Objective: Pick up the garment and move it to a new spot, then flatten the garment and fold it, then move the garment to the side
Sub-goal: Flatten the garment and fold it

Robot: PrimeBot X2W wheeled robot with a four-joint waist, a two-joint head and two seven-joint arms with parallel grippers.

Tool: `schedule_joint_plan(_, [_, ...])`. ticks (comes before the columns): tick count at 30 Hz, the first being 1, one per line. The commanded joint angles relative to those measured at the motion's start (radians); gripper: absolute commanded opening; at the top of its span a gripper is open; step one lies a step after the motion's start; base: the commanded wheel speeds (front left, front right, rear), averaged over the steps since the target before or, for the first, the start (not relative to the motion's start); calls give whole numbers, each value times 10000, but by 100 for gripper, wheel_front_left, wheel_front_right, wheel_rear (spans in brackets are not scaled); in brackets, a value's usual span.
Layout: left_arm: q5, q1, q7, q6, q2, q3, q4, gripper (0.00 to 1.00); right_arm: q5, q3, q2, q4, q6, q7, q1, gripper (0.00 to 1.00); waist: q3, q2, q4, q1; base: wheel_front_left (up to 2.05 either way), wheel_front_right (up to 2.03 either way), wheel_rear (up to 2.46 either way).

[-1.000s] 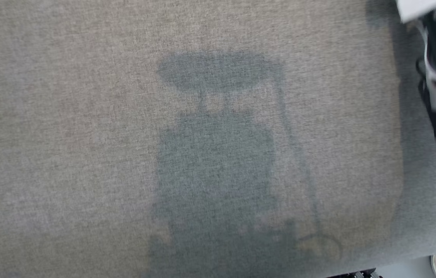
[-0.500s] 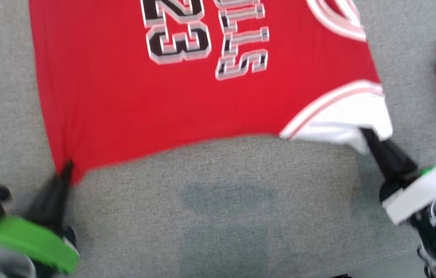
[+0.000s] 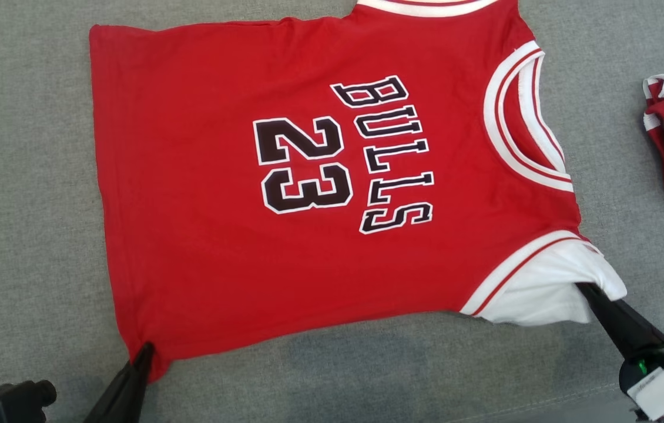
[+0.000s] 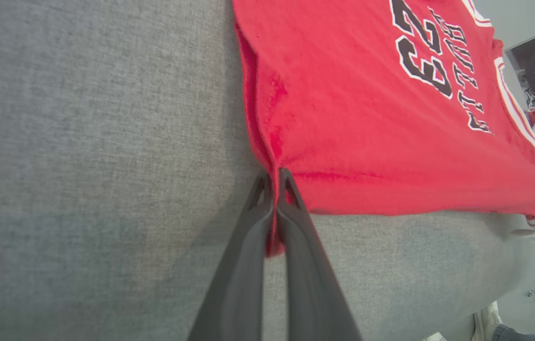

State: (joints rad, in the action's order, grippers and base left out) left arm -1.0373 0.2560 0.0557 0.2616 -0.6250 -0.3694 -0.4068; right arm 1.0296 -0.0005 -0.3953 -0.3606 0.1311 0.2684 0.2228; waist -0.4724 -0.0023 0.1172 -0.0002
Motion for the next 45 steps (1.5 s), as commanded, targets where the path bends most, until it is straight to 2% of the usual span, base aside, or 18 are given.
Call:
schedule_joint_plan(1, [-24, -211, -200, 123, -304, 105, -87, 0, 78, -72, -116, 46, -7, 124, -381, 0, -265, 23, 223, 2, 0, 0, 0])
schedule_joint_plan(4, [-85, -603, -920, 392, -835, 316, -581, 0, 273, 40, -208, 308, -7, 574, -1278, 0, -500, 23, 368, 2, 0, 0, 0])
schedule_joint_plan(5, [-283, -925, -1495, 559, -1221, 494, -933, 0, 251, 131, -327, 450, -7, 873, -1887, 0, -612, 23, 436, 2, 0, 0, 0])
schedule_joint_plan(7, [-533, -1317, -2201, 725, -1637, 650, -1280, 0, -4, 218, -510, 621, -7, 1142, -2455, 0, -662, 23, 476, 2, 0, 0, 0])
schedule_joint_plan(12, [-1483, -2691, -3956, 1315, -2317, 1197, -1874, 0, -287, 802, -507, 1028, -3, 1995, -4218, 0, -809, 23, 725, 2, 0, 0, 0])
schedule_joint_plan(17, [-1904, -3401, -4835, 1670, -2784, 1444, -2157, 0, -418, 1295, -397, 1118, -3, 2585, -5226, 0, -907, 23, 897, 2, 0, 0, 0])
schedule_joint_plan(24, [-2476, -4408, -5834, 2101, -3305, 1947, -2602, 0, -272, 1221, -350, 1143, -3, 3258, -6180, 0, -1278, 23, 988, 2, 0, 0, 0])
schedule_joint_plan(30, [-3028, -5444, -6866, 2477, -3899, 2340, -2520, 0, -461, 1148, -422, 1777, -3, 4052, -7262, 0, -1592, 23, 1040, 2, 0, 0, 0])
schedule_joint_plan(34, [-3202, -6079, -7434, 2545, -4034, 2120, -2064, 0, -687, 1438, -285, 2469, -3, 4668, -7997, 0, -1708, 23, 1070, 2, 0, 0, 0])
schedule_joint_plan(38, [-2942, -6800, -8093, 2467, -4265, 1503, -1549, 0, -957, 1935, -242, 2945, -3, 5449, -8653, 0, -1771, 23, 1061, 2, 0, 0, 0])
schedule_joint_plan(45, [-2749, -8109, -8878, 2544, -3979, 699, -847, 0, -1184, 2185, -200, 3260, -3, 6373, -9279, 0, -1810, 23, 1033, 2, 0, 0, 0])
